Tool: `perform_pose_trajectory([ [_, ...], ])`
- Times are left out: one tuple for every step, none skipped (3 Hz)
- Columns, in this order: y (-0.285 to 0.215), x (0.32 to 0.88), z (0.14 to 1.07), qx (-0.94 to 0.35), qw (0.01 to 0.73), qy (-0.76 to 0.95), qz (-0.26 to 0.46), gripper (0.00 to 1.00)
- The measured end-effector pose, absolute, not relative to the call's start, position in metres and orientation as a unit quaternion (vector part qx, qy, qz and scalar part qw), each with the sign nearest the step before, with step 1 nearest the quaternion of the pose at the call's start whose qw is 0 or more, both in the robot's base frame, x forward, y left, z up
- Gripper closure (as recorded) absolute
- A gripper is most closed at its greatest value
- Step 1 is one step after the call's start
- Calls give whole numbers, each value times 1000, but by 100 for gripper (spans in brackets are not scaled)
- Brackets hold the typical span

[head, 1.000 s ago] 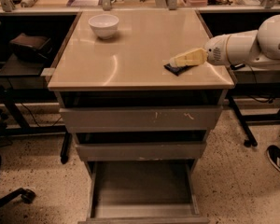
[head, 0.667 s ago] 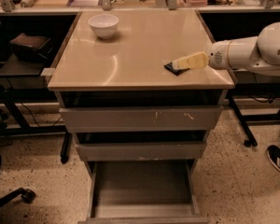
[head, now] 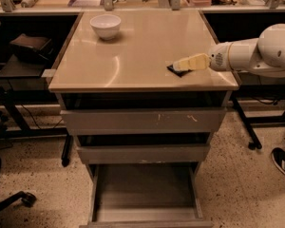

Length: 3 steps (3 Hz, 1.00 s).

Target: Place rxbar blueberry into bottom drawer

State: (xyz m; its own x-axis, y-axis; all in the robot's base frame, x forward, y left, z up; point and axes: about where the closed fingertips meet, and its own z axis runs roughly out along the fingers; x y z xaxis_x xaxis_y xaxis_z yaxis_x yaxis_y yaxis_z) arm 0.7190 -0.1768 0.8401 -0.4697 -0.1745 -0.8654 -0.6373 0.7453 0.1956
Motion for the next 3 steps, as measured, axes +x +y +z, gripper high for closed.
perform_pose_trajectory([
  [-173,727,833,-214,452,829,250,0],
  [-173,727,833,-214,452,829,250,0],
  [-164,734,815,-203,454,836,232,0],
])
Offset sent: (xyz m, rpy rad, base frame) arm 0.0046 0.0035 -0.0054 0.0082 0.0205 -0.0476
